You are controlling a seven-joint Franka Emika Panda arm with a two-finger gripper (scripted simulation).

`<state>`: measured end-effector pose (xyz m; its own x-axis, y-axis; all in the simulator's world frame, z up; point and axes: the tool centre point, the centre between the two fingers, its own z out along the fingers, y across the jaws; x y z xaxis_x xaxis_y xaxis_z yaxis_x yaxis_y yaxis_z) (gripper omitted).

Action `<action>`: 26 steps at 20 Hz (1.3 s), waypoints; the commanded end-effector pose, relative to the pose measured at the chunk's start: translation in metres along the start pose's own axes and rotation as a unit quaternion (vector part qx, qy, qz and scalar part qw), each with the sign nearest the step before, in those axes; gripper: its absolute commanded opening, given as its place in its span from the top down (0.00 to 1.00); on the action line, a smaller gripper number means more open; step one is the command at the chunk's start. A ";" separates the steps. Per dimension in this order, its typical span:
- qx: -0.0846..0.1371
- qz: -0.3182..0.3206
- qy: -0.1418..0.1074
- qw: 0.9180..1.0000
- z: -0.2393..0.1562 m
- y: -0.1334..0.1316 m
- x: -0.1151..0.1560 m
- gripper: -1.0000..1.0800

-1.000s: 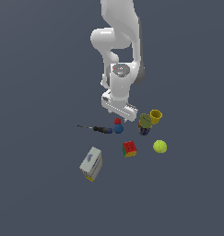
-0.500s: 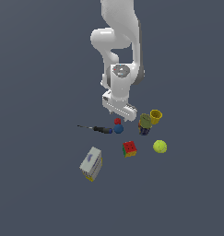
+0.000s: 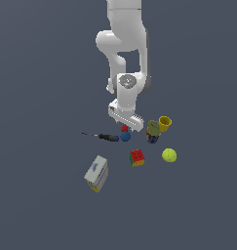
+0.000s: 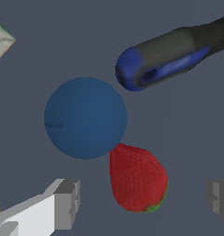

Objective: Pick up a designated object from a clutter of objects.

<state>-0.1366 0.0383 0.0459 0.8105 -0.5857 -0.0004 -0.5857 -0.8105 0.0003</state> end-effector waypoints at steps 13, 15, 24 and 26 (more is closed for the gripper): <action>0.000 0.001 0.000 1.000 0.023 0.000 0.000 1.00; 0.000 0.001 0.000 1.000 0.023 0.000 0.000 1.00; 0.000 0.001 0.000 1.000 0.023 0.000 0.000 1.00; 0.000 0.001 0.000 1.000 0.022 -0.001 0.001 1.00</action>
<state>-0.1362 0.0385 0.0232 0.8096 -0.5869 -0.0005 -0.5869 -0.8096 0.0006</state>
